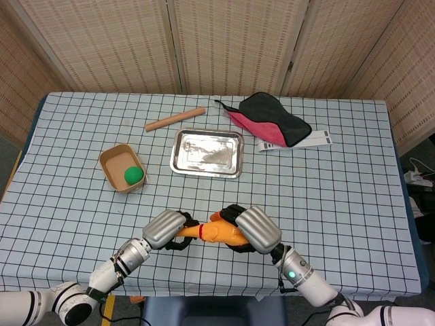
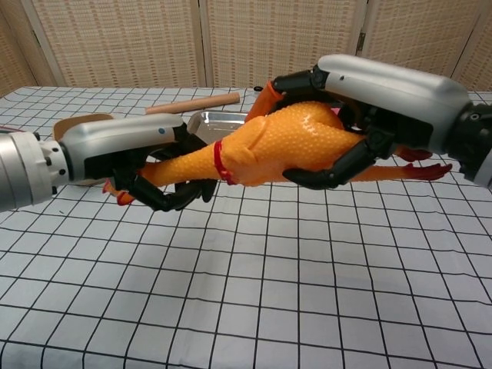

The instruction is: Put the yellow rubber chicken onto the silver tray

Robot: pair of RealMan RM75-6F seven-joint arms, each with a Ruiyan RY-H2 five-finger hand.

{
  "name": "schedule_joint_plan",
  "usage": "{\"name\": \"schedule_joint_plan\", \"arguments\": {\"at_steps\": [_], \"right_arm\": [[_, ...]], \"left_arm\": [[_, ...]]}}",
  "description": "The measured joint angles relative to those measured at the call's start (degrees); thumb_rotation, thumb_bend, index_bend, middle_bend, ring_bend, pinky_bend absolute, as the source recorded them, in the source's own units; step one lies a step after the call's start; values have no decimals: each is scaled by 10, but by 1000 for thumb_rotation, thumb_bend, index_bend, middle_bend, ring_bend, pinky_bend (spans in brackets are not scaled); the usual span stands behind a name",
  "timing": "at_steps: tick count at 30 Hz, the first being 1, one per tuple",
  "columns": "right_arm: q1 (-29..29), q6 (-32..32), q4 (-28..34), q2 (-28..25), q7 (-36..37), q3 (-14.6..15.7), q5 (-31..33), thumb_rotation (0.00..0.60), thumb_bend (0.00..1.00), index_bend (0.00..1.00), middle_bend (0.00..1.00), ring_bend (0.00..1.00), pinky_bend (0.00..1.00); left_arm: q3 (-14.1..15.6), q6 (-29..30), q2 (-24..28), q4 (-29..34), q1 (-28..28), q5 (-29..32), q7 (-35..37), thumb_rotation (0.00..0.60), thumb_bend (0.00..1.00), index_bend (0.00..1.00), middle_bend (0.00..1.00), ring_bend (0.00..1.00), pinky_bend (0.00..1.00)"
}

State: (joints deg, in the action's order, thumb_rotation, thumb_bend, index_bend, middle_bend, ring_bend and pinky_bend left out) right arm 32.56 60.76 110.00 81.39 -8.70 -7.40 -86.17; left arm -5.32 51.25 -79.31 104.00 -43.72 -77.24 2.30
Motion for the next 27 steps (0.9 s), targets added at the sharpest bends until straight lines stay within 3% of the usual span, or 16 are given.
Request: {"name": "schedule_joint_plan", "arguments": {"at_steps": [7,9,11,12,13,14,17,27], "right_arm": [[-3,13,1,-9,5,16,-22,600,440,999,802,891,1000],[-2,11,6,-11,11,17,-16,600,420,867,742,774,972],[0,-3,12,-20,19,20,-9,600,341,423,457,442,720],[3,-12,15,-27,22,22,-5,600,288,184,252,242,508],[6,-22,17,-34,26,23,-2,600,245,45,105,96,330],[10,-37,20,-46,31,25,3,600,204,0,19,16,166],[22,-66,28,-75,44,28,12,600,138,0,0,0,3],[30,-61,35,-96,96,32,-8,600,119,0,0,0,0]], "left_arm": [[-1,-1,6,4,1,-1,5,600,844,761,653,408,432],[-1,-1,7,5,1,-2,5,600,844,761,653,408,432],[-1,-1,9,6,2,-2,6,600,843,761,653,407,431],[-1,0,10,6,2,-3,7,600,843,761,653,407,432],[-1,0,12,5,2,-3,7,600,844,761,653,408,432],[-1,0,13,4,3,-2,8,600,844,762,653,408,432],[-2,-1,16,-1,3,1,12,600,844,762,652,408,432],[4,-8,30,-16,4,-29,60,600,843,761,653,408,430]]}}
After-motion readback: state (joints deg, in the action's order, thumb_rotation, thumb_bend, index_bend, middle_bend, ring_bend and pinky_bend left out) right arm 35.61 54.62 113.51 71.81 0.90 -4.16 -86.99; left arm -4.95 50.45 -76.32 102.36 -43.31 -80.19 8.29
